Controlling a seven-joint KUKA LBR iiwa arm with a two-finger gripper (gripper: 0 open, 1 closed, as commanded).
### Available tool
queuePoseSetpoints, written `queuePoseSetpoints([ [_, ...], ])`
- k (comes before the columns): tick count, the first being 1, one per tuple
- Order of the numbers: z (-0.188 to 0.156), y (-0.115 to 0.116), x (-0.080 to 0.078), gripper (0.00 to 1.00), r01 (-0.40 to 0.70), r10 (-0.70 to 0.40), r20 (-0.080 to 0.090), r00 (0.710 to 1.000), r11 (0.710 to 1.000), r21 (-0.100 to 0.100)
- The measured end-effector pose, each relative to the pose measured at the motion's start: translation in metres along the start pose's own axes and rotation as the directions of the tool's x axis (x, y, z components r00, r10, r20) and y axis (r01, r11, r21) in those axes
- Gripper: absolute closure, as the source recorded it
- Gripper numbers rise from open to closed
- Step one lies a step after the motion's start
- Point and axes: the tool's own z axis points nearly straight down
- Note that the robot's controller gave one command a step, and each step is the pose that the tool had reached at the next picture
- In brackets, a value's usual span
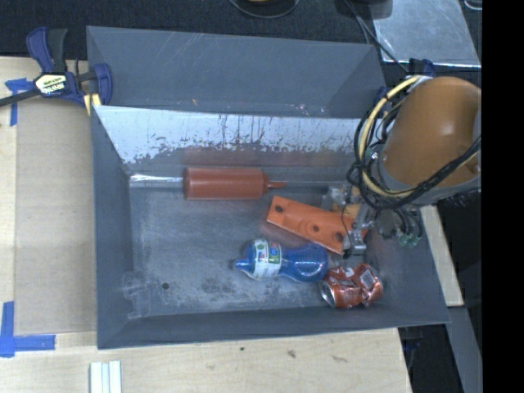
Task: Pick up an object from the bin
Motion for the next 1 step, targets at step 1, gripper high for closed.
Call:
queuePoseSetpoints([
  [1,-0.0047,0.0002,-0.0015,0.0,0.002,-0.002,0.008,1.0,1.0,0.001],
])
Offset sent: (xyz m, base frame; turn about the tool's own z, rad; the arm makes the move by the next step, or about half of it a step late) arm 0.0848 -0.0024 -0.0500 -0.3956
